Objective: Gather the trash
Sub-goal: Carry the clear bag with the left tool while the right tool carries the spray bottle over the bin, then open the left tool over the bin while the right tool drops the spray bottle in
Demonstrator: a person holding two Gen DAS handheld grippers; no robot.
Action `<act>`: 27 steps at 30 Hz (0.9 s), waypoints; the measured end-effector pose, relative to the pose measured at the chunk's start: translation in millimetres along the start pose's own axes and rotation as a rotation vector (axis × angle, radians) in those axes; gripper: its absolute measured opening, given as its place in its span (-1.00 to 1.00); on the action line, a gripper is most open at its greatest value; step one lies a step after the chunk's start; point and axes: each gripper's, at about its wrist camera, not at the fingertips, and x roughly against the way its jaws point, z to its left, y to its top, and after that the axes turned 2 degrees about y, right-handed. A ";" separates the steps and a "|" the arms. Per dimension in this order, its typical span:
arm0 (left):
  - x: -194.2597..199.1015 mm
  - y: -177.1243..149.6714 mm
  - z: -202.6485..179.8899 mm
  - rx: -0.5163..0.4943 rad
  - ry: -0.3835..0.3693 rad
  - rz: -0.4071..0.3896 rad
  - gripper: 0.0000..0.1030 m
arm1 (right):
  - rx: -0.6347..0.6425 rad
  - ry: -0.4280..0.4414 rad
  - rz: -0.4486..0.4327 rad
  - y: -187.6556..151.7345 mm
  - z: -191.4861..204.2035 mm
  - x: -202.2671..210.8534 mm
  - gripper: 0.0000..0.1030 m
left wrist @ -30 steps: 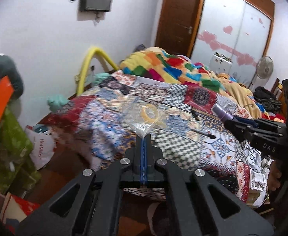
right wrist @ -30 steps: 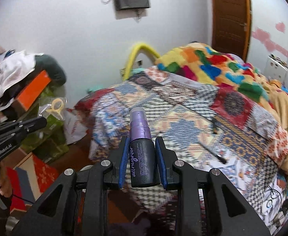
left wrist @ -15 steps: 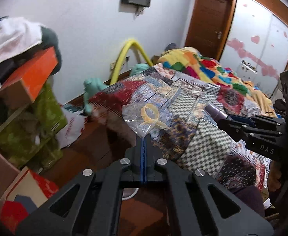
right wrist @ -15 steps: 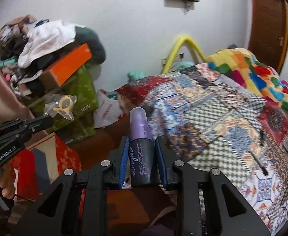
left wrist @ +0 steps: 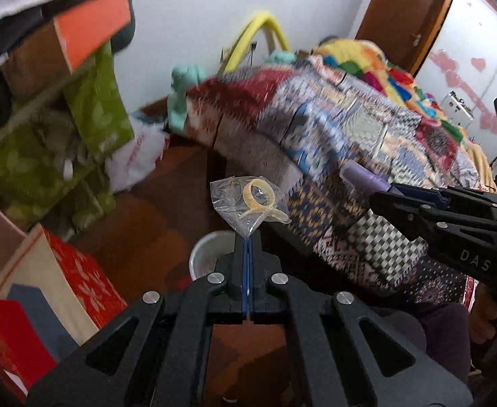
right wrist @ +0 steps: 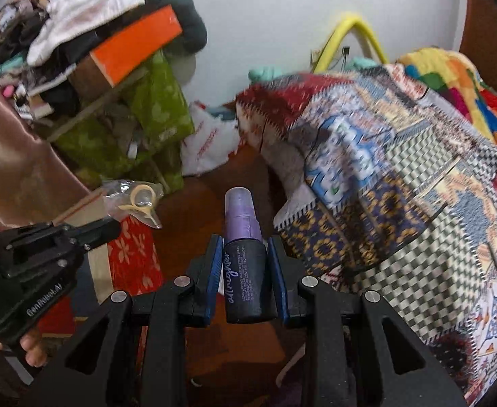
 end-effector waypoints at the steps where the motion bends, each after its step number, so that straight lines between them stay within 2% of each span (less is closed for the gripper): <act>1: -7.3 -2.7 1.5 0.003 0.003 0.017 -1.00 | 0.001 0.002 0.018 -1.4 1.6 -9.1 -0.52; 10: -76.0 -19.7 25.9 0.074 0.001 0.172 -1.00 | -0.006 0.006 0.140 -4.2 10.7 -71.0 -0.53; 16: -103.0 -19.4 36.0 0.103 0.007 0.226 -1.00 | -0.005 -0.004 0.179 3.9 12.8 -97.9 -0.53; 20: -114.4 -12.5 37.9 0.107 -0.006 0.243 -1.00 | -0.032 0.024 0.194 13.1 12.1 -111.1 -0.53; 21: -116.7 -10.3 37.3 0.104 0.001 0.244 -0.96 | -0.040 0.031 0.193 15.2 11.8 -113.1 -0.52; 22: -120.2 -8.2 36.0 0.097 0.012 0.257 -0.78 | -0.048 0.031 0.198 16.9 11.3 -115.0 -0.52; 23: -122.9 -7.0 35.4 0.089 0.021 0.271 -0.48 | -0.053 0.032 0.204 18.1 10.4 -116.2 -0.48; 25: -125.9 -5.7 32.9 0.067 0.056 0.272 -0.39 | -0.058 0.032 0.217 19.5 9.0 -118.3 -0.33; 27: -125.2 -6.2 29.7 0.047 0.063 0.264 -0.39 | -0.048 0.023 0.211 18.9 7.8 -116.6 -0.29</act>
